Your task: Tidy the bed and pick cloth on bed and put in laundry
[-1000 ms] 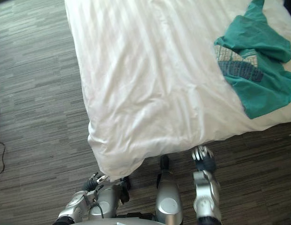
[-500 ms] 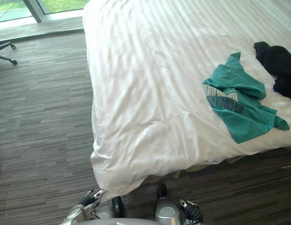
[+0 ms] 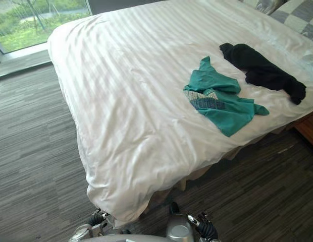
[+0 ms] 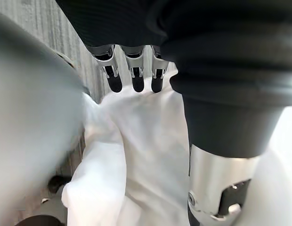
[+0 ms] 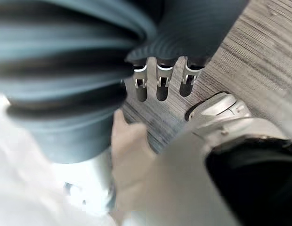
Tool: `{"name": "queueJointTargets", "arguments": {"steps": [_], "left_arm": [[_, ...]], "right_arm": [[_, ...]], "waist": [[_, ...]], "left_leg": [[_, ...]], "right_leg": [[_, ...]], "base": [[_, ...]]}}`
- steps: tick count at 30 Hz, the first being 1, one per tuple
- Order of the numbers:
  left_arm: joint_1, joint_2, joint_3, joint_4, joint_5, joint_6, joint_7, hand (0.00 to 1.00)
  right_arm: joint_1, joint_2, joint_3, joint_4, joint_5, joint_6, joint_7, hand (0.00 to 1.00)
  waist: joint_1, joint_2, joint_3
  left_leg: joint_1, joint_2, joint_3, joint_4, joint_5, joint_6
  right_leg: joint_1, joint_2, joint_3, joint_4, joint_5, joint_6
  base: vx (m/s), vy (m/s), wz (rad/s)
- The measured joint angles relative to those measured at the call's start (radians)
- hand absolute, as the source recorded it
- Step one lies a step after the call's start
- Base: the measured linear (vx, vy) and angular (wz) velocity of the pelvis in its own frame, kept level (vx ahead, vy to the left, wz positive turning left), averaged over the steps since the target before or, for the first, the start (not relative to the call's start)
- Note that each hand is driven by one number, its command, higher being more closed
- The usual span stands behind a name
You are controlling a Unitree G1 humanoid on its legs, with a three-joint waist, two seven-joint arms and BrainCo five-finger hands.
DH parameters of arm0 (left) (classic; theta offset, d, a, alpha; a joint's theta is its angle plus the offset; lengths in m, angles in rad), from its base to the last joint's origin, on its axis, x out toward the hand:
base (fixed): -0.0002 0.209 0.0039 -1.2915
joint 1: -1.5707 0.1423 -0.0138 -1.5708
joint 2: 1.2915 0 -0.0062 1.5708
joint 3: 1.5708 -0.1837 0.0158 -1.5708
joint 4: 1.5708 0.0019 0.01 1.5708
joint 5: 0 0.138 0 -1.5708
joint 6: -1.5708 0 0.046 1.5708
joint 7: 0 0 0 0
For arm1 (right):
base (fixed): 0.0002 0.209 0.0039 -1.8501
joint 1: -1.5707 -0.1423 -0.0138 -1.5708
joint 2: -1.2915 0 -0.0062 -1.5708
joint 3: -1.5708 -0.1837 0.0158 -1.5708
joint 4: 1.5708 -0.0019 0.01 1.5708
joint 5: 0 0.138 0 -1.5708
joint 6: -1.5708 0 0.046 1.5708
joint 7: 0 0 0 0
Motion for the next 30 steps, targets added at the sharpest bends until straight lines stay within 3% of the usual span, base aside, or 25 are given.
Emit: {"name": "queueJointTargets", "arguments": {"steps": [3, 4, 6, 7, 9, 11, 12, 13, 14, 15, 16, 17, 18, 19, 20, 23, 28, 30], "left_arm": [[-0.001, 0.001, -0.021, 0.001, 0.021, 0.016, 0.007, 0.0], [0.002, 0.004, -0.021, 0.002, 0.02, 0.02, 0.013, 0.0], [0.003, 0.005, -0.022, 0.006, 0.02, 0.038, 0.024, 0.0], [0.003, 0.005, -0.022, 0.006, 0.02, 0.04, 0.024, 0.0], [0.008, 0.008, -0.015, 0.006, 0.02, 0.052, 0.027, 0.0], [0.008, 0.029, 0.002, 0.013, 0.021, 0.062, 0.029, 0.0], [-0.001, 0.025, 0.013, 0.021, 0.021, 0.064, 0.028, 0.0], [-0.007, 0.018, 0.021, 0.032, 0.022, 0.068, 0.028, 0.0], [0.008, -0.003, 0.029, 0.034, 0.03, 0.066, 0.028, 0.0], [0.011, 0.002, 0.05, 0.031, 0.031, 0.063, 0.03, 0.0], [0.011, 0.009, 0.059, 0.031, 0.033, 0.066, 0.04, 0.0], [0.01, 0.02, 0.059, 0.03, 0.033, 0.066, 0.048, 0.0], [0.016, 0.028, 0.06, 0.029, 0.032, 0.065, 0.05, 0.0], [0.027, 0.04, 0.063, 0.032, 0.031, 0.067, 0.062, 0.0], [0.035, 0.024, 0.06, 0.032, 0.031, 0.073, 0.063, 0.0], [0.045, 0.016, 0.054, 0.028, 0.043, 0.078, 0.059, 0.0], [0.03, 0.016, 0.055, 0.021, 0.043, 0.074, 0.03, 0.0], [0.028, 0.016, 0.084, 0.02, 0.043, 0.071, 0.022, 0.0]], "right_arm": [[0.007, 0.014, -0.002, -0.022, 0.004, -0.012, -0.004, 0.0], [0.004, 0.013, -0.001, -0.027, 0.004, -0.013, -0.004, 0.0], [0.016, 0.013, 0.001, -0.036, 0.007, -0.012, -0.016, 0.0], [0.018, 0.013, 0.0, -0.032, 0.008, -0.011, -0.019, 0.0], [0.014, 0.012, 0.0, -0.015, 0.005, -0.009, -0.026, 0.0], [0.008, 0.016, 0.003, 0.002, 0.003, -0.01, -0.028, 0.0], [0.008, 0.015, 0.007, 0.009, 0.003, -0.013, -0.03, 0.0], [0.002, 0.0, 0.006, 0.016, 0.003, -0.021, -0.033, 0.0], [-0.017, -0.016, -0.002, 0.027, 0.004, -0.021, -0.033, 0.0], [-0.029, -0.018, -0.019, 0.029, 0.002, -0.02, -0.034, 0.0], [-0.027, -0.013, -0.018, 0.032, 0.002, -0.021, -0.034, 0.0], [-0.026, -0.006, -0.01, 0.047, -0.013, -0.021, -0.032, 0.0], [-0.027, 0.0, -0.006, 0.049, -0.025, -0.021, -0.032, 0.0], [-0.033, 0.011, 0.005, 0.045, -0.038, -0.027, -0.029, 0.0], [-0.049, -0.011, 0.01, 0.044, -0.046, -0.036, -0.025, 0.0], [-0.053, -0.021, 0.018, 0.044, -0.077, -0.036, -0.025, 0.0], [-0.056, -0.012, 0.044, 0.016, -0.076, -0.021, -0.028, 0.0], [-0.056, -0.017, 0.043, 0.024, -0.075, -0.008, -0.034, 0.0]], "waist": [[-0.001, 0.001, 0.003], [0.012, 0.02, 0.012], [0.004, 0.023, 0.011], [0.003, 0.024, 0.01], [0.005, 0.02, 0.005], [0.016, -0.006, -0.008], [0.018, 0.001, -0.006], [0.02, 0.012, -0.007], [0.03, 0.06, -0.02], [0.023, 0.053, -0.017], [0.008, 0.038, -0.016], [0.011, 0.027, -0.019], [0.023, 0.012, -0.024], [0.042, 0.002, -0.031], [0.041, 0.033, -0.023], [0.034, 0.04, -0.027], [0.035, 0.02, -0.024], [0.037, 0.011, -0.017]], "left_leg": [[-0.015, 0.013, 0.066, 0.036, -0.004, 0.032], [-0.019, 0.026, 0.11, 0.045, -0.008, 0.044], [-0.014, 0.051, 0.175, 0.064, -0.008, 0.048], [-0.013, 0.057, 0.19, 0.065, -0.005, 0.045], [-0.01, 0.067, 0.272, 0.066, 0.011, 0.031], [-0.006, 0.052, 0.333, 0.091, 0.01, 0.027], [-0.008, 0.048, 0.331, 0.09, 0.005, 0.033], [-0.013, 0.007, 0.301, 0.062, -0.01, 0.034], [-0.01, 0.003, 0.329, 0.009, 0.01, 0.076], [0.004, 0.007, 0.377, 0.005, 0.023, 0.063], [0.011, 0.01, 0.404, 0.012, 0.032, 0.055], [0.022, 0.018, 0.44, 0.026, 0.035, 0.044], [0.025, 0.021, 0.464, 0.038, 0.035, 0.035], [0.02, 0.032, 0.499, 0.037, 0.044, 0.01], [0.021, 0.069, 0.522, 0.027, 0.06, 0.004], [0.037, 0.097, 0.553, 0.005, 0.093, -0.022], [0.028, 0.122, 0.565, 0.071, 0.091, -0.022], [0.02, 0.129, 0.449, 0.124, 0.08, -0.004]], "right_leg": [[0.001, 0.022, -0.026, -0.083, 0.169, -0.023], [-0.01, 0.026, -0.051, -0.048, 0.143, -0.065], [-0.036, 0.02, -0.171, 0.208, -0.047, -0.14], [-0.03, 0.013, -0.197, 0.253, -0.082, -0.147], [0.022, -0.051, -0.281, 0.335, -0.17, -0.141], [0.034, -0.075, -0.315, 0.287, -0.195, -0.13], [0.034, -0.058, -0.335, 0.264, -0.19, -0.147], [0.042, -0.034, -0.316, 0.18, -0.17, -0.185], [0.071, 0.011, -0.299, 0.084, -0.154, -0.188], [0.06, -0.02, -0.346, 0.179, -0.205, -0.211], [0.056, -0.098, -0.417, 0.345, -0.267, -0.213], [0.094, -0.164, -0.472, 0.331, -0.259, -0.185], [0.109, -0.165, -0.469, 0.274, -0.254, -0.115], [0.143, -0.1, -0.466, 0.123, -0.254, -0.111], [0.18, -0.035, -0.457, 0.016, -0.175, -0.122], [0.227, 0.035, -0.424, -0.13, -0.097, -0.145], [0.247, 0.071, -0.325, -0.265, -0.013, -0.172], [0.235, 0.077, -0.251, -0.265, -0.001, -0.174]], "base": [[-0.26, 0.072, -0.59], [-0.27, 0.035, -1.06], [-0.23, 0.016, -0.92], [-0.14, -0.011, -0.76], [-0.1, -0.048, -1.03], [-0.05, -0.102, -1.32], [-0.12, -0.107, -1.62], [-0.2, -0.013, -1.69], [-0.22, 0.007, -1.66], [-0.2, -0.037, -1.26], [-0.12, -0.168, -0.87], [-0.07, -0.205, -0.9], [-0.05, -0.226, -1.25], [-0.06, -0.231, -1.24], [-0.08, -0.219, -1.0], [-0.11, -0.149, -0.44], [-0.16, -0.095, -0.57], [-0.06, -0.064, -0.97]]}}
